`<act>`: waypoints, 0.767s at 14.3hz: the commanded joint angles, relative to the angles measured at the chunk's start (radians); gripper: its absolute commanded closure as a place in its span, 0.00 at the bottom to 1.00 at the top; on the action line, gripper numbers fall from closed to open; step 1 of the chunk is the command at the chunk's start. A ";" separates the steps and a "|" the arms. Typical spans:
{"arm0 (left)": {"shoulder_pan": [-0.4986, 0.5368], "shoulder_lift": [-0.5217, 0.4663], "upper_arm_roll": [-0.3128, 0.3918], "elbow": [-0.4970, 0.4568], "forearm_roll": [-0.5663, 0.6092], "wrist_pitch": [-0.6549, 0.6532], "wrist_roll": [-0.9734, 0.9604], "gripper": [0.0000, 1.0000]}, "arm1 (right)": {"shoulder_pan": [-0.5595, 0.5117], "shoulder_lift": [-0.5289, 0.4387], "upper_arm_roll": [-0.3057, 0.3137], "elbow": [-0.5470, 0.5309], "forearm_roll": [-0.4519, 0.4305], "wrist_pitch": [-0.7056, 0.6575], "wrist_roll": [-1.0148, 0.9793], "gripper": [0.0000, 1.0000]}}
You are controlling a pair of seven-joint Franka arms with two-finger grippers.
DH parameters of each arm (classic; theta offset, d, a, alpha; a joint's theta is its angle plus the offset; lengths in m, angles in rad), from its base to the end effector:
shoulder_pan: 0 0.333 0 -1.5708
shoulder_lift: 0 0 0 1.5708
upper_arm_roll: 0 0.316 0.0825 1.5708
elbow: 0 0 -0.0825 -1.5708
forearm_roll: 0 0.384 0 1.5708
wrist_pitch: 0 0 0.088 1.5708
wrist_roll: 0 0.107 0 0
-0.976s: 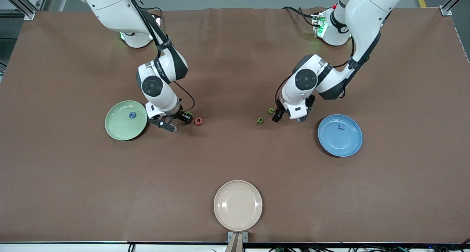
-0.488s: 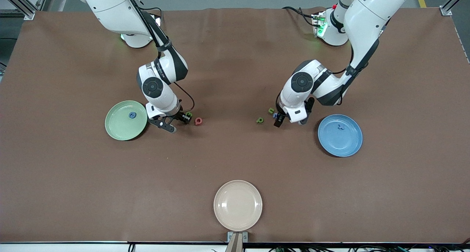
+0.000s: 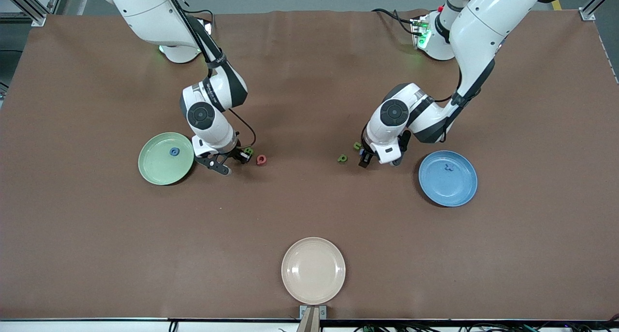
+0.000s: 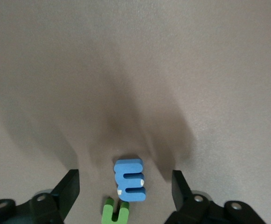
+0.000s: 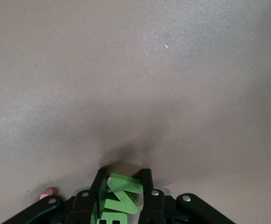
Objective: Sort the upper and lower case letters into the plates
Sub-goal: 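Drop M on the green plate while the left gripper drops E on the blue plate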
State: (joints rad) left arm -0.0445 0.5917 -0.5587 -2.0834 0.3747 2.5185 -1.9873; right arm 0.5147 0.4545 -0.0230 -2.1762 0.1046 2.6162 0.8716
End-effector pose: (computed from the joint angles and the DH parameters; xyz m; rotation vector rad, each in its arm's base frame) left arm 0.4715 -0.3327 0.1741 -2.6364 -1.6945 0.1525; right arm 0.4939 0.2616 0.1778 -3.0323 0.7236 0.0579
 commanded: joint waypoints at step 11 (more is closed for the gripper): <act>-0.008 0.005 0.005 0.023 0.046 0.003 -0.031 0.81 | -0.445 -0.275 -0.014 -0.178 0.000 -0.188 -0.721 0.99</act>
State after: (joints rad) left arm -0.0476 0.5963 -0.5584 -2.0684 0.3851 2.5228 -1.9903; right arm 0.1426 0.2326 -0.0551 -2.2799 0.1034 2.4086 0.2548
